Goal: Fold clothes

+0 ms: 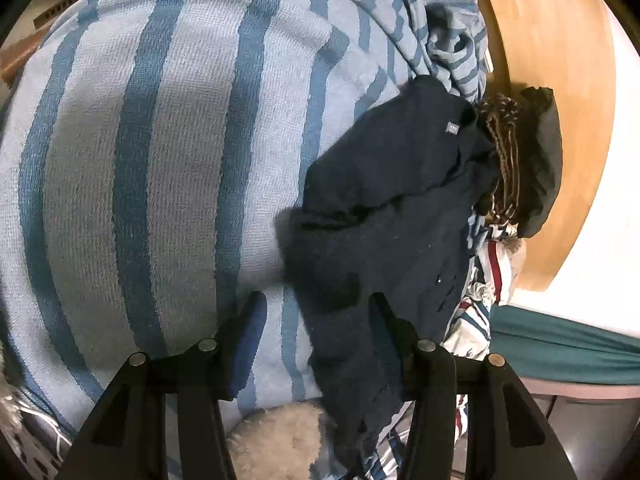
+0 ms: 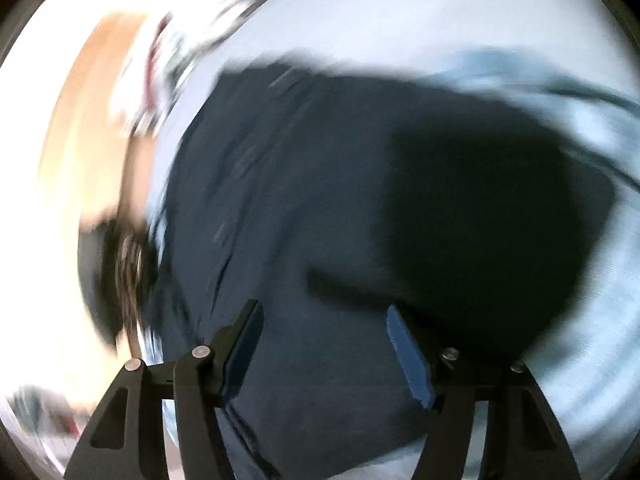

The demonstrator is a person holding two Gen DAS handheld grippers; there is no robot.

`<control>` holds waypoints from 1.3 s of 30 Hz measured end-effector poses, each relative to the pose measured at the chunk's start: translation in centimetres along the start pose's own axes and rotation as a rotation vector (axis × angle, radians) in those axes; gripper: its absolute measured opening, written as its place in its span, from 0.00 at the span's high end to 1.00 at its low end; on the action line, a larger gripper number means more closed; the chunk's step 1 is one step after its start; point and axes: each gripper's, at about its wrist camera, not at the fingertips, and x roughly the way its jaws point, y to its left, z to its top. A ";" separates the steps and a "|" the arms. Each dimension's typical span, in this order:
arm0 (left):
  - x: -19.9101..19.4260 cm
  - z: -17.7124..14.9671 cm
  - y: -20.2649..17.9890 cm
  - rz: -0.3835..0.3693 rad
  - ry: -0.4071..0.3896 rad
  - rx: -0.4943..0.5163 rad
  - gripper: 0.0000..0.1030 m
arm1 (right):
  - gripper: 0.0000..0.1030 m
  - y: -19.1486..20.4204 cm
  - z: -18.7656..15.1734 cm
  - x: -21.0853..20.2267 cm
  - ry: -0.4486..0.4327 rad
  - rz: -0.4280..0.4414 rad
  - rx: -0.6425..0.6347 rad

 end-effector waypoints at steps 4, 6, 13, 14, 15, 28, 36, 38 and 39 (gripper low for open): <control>-0.5 -0.3 -0.1 0.009 0.010 0.006 0.48 | 0.34 -3.0 0.2 -2.2 -0.047 -0.022 0.160; -0.9 -0.7 0.0 0.022 0.001 0.012 0.48 | 0.33 -2.8 0.1 -2.1 -0.034 -0.035 0.154; -0.7 -0.5 1.8 0.005 -0.002 -0.035 0.37 | 0.21 -2.2 -0.4 -0.9 0.025 -0.083 0.045; -0.5 -0.4 2.1 0.001 0.002 -0.036 0.37 | 0.18 -2.1 -0.4 -0.7 0.030 -0.081 0.030; -0.5 -0.3 2.1 0.000 0.005 -0.037 0.37 | 0.16 -2.1 -0.5 -0.5 0.035 -0.084 0.012; -3.6 -2.1 -2.4 0.191 -0.102 0.202 0.37 | 0.00 0.5 -2.2 0.9 0.108 -0.201 -0.200; -6.6 -5.1 -9.0 0.336 -0.249 0.548 0.37 | 0.13 0.5 -2.2 -1.0 0.091 -0.180 -0.152; -6.3 -5.2 -9.1 0.345 -0.248 0.561 0.37 | 0.18 1.0 -2.3 -1.5 0.066 -0.197 -0.165; -6.1 -5.2 -9.2 0.349 -0.248 0.568 0.37 | 0.23 1.2 -2.4 -1.8 0.051 -0.209 -0.174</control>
